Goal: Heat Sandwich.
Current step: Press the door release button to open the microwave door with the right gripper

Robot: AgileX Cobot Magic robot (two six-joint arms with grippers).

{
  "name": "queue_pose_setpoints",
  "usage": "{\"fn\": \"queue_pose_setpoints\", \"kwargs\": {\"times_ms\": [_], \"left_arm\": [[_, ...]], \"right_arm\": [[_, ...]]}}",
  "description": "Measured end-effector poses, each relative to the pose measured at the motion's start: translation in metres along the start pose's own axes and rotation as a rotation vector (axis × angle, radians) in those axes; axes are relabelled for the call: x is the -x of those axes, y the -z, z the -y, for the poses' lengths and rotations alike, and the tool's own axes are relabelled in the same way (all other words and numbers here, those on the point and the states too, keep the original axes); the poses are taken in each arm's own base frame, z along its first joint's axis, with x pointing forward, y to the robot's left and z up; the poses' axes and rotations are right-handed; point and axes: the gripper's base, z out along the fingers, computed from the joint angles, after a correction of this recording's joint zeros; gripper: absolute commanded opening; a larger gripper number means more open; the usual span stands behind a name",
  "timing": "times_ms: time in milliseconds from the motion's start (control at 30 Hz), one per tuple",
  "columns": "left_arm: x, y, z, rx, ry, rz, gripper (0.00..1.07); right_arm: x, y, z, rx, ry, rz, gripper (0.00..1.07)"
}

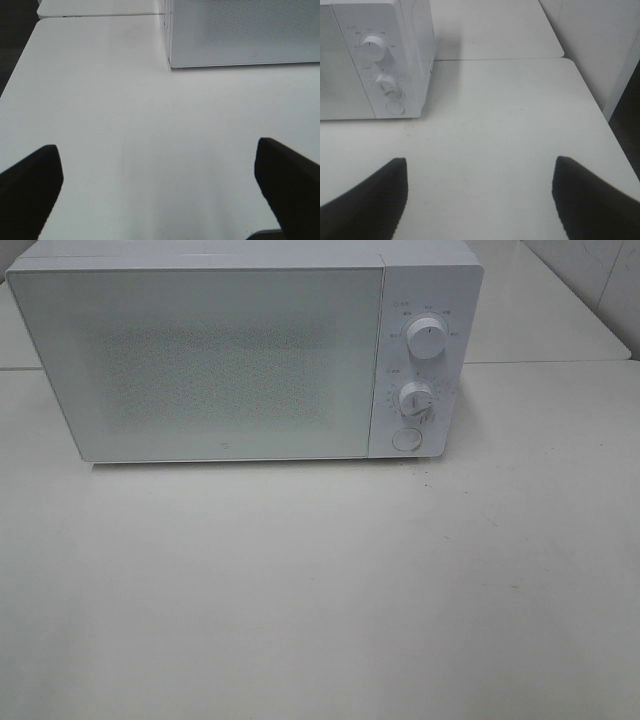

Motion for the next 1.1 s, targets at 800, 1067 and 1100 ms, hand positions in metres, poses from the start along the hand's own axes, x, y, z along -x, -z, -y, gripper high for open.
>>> {"fn": "queue_pose_setpoints", "kwargs": {"times_ms": [800, 1067, 1100], "left_arm": [[0.0, 0.0, 0.0, 0.0, 0.0, 0.0, 1.02], [0.0, 0.0, 0.0, 0.0, 0.0, 0.0, 1.02], [0.0, 0.0, 0.0, 0.0, 0.0, 0.0, 1.02]], "right_arm": [[0.049, -0.111, 0.001, -0.003, -0.002, 0.002, 0.76], [0.05, -0.148, 0.001, -0.004, -0.003, -0.014, 0.76], [0.05, -0.157, 0.001, -0.004, -0.003, -0.012, 0.76]]}}
